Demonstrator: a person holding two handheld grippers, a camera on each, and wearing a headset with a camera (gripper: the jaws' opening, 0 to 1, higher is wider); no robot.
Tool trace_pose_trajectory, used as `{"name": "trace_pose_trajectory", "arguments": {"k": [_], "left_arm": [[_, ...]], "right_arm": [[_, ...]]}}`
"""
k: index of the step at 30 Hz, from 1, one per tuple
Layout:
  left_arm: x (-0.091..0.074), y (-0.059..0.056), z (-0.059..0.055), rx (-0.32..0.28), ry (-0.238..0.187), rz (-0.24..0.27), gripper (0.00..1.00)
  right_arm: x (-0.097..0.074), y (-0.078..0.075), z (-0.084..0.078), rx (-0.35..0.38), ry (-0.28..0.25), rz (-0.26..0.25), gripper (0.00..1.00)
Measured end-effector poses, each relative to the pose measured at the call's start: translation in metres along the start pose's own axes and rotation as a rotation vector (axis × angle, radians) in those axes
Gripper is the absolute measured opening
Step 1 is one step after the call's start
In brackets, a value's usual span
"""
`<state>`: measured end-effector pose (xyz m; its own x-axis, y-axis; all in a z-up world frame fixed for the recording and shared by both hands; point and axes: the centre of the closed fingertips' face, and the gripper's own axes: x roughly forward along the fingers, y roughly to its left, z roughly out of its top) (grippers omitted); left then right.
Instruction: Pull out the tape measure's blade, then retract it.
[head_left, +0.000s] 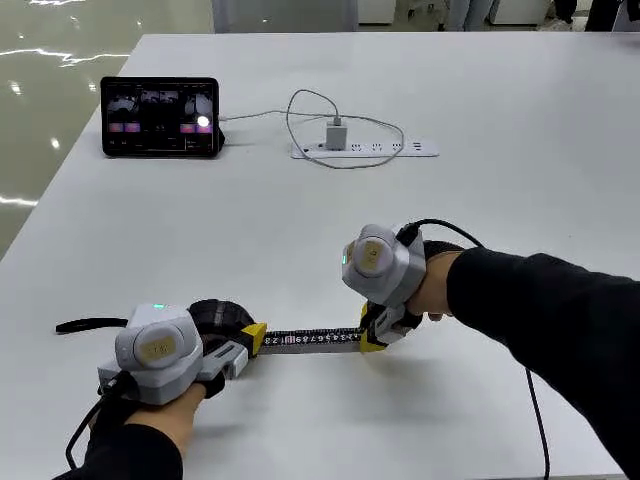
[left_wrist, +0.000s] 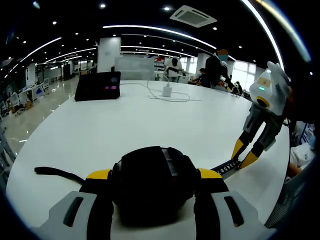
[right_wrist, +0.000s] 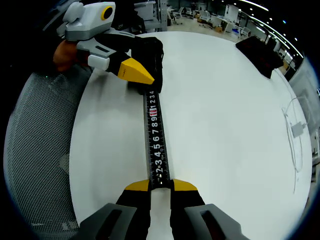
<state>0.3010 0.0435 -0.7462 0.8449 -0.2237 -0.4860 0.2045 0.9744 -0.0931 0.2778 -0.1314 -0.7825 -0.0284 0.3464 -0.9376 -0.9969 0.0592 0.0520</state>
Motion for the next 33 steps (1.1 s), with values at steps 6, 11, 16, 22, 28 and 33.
{"name": "trace_pose_trajectory", "arguments": {"k": [6,11,16,22,28,33], "left_arm": [[0.000,0.000,0.000,0.001,0.000,-0.001,0.61],[0.000,0.000,0.000,0.002,0.000,-0.001,0.61],[0.000,0.000,0.000,0.000,0.000,-0.002,0.61],[0.000,0.000,0.000,-0.002,0.001,-0.002,0.61],[0.000,0.000,0.000,-0.002,0.002,-0.002,0.61],[0.000,0.001,0.000,-0.003,0.002,-0.002,0.61]], "right_arm": [[0.001,0.000,0.002,-0.005,0.001,0.002,0.11],[0.002,0.001,0.003,-0.043,0.009,-0.003,0.11],[0.003,0.000,0.005,-0.032,0.008,-0.008,0.11],[0.003,0.000,0.007,-0.033,0.012,-0.005,0.11],[0.004,0.000,0.009,-0.020,-0.003,-0.003,0.10],[0.005,0.000,0.010,-0.015,-0.002,-0.007,0.10]]}}
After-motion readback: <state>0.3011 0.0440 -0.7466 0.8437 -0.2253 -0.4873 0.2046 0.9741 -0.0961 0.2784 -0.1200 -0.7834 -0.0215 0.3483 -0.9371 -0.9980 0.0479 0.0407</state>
